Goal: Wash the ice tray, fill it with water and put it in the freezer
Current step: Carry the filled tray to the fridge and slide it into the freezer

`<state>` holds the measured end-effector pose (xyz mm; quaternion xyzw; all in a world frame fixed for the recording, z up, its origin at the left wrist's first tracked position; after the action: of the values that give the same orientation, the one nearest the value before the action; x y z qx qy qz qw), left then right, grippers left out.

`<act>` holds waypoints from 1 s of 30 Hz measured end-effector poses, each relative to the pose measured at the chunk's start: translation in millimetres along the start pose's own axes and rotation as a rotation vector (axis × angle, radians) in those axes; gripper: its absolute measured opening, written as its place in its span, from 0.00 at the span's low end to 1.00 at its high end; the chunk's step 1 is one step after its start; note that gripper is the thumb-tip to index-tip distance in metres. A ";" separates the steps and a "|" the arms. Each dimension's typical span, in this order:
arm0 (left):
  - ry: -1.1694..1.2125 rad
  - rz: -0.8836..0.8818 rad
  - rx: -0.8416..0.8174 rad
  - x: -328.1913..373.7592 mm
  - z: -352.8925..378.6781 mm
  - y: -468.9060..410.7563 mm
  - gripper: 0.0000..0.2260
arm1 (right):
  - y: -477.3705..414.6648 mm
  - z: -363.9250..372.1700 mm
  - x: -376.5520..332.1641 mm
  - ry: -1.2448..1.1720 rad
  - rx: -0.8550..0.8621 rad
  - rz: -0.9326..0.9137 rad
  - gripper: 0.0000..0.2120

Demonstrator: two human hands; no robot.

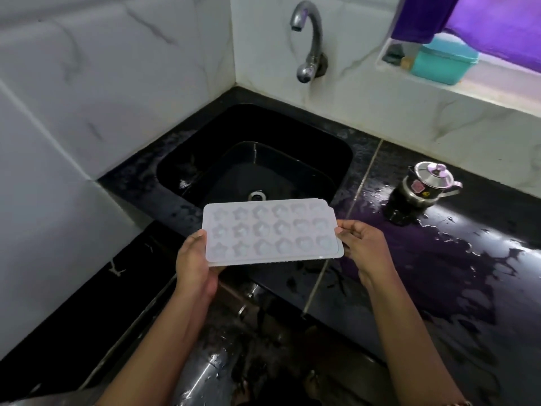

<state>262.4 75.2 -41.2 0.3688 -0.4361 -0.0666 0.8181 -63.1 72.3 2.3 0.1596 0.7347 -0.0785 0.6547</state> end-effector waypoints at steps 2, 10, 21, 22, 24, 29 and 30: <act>-0.003 0.016 0.013 8.9 -17.1 1.3 0.11 | 4.5 17.5 -3.3 -0.001 -0.028 -0.006 0.06; 0.066 0.087 0.083 36.6 -81.2 20.7 0.09 | 21.6 83.7 -15.0 0.023 -0.158 -0.022 0.06; 0.246 0.164 0.271 36.9 -177.9 68.5 0.12 | 51.1 171.5 -27.6 0.086 -0.433 -0.047 0.05; 0.269 0.174 0.290 34.9 -186.9 75.0 0.11 | 55.1 179.4 -28.0 0.090 -0.461 -0.049 0.05; 0.327 0.193 0.328 29.4 -204.5 89.2 0.11 | 63.4 196.6 -28.9 0.090 -0.517 -0.054 0.05; 0.480 0.235 0.451 4.7 -256.2 123.4 0.15 | 94.7 243.4 -22.4 0.114 -0.696 -0.057 0.06; 0.502 0.245 0.475 0.0 -265.1 131.5 0.16 | 102.4 252.0 -21.5 0.122 -0.730 -0.062 0.06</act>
<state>436.6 314.3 -46.4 0.4984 -0.2659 0.2278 0.7931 209.5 83.7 0.2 -0.1023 0.7565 0.1782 0.6208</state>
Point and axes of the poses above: each hand's wrist, its own y-axis away from the middle knuckle, its own z-axis out of the palm, x = y × z, the point moved 10 cm from there along -y, towards the middle knuckle, and after that the axes turned 10 degrees about -z, right-handed, at the moved point
